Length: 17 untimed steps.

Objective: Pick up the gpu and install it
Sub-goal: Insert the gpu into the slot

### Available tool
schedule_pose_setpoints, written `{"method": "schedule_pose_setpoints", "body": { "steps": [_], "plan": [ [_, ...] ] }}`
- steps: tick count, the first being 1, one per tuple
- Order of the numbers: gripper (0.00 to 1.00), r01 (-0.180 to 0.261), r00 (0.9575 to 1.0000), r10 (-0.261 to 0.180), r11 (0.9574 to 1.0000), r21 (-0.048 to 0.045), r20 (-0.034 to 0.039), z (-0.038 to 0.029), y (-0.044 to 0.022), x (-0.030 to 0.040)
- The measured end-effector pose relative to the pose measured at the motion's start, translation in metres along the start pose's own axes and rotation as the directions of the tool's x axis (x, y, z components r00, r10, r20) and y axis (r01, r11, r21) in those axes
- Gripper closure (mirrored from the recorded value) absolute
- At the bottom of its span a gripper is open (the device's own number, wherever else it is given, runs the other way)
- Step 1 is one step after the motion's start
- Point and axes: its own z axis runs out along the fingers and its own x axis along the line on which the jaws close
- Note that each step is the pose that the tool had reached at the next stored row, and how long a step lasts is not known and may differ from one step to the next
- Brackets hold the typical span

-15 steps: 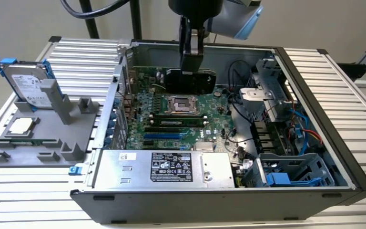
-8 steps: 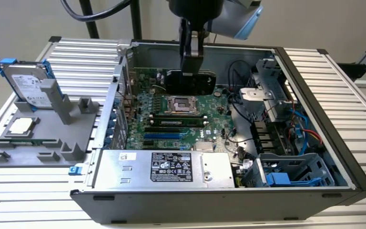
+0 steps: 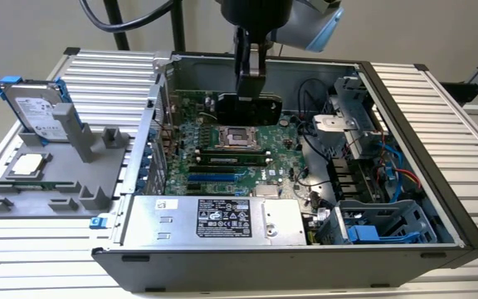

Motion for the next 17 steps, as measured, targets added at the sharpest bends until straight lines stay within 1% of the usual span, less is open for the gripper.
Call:
{"method": "schedule_pose_setpoints", "body": {
  "steps": [17],
  "plan": [
    [1.00, 0.000, 1.0000, 0.000, 1.0000, 0.0000, -0.0001, 0.0076, -0.0009, 0.0000]
  ]
}}
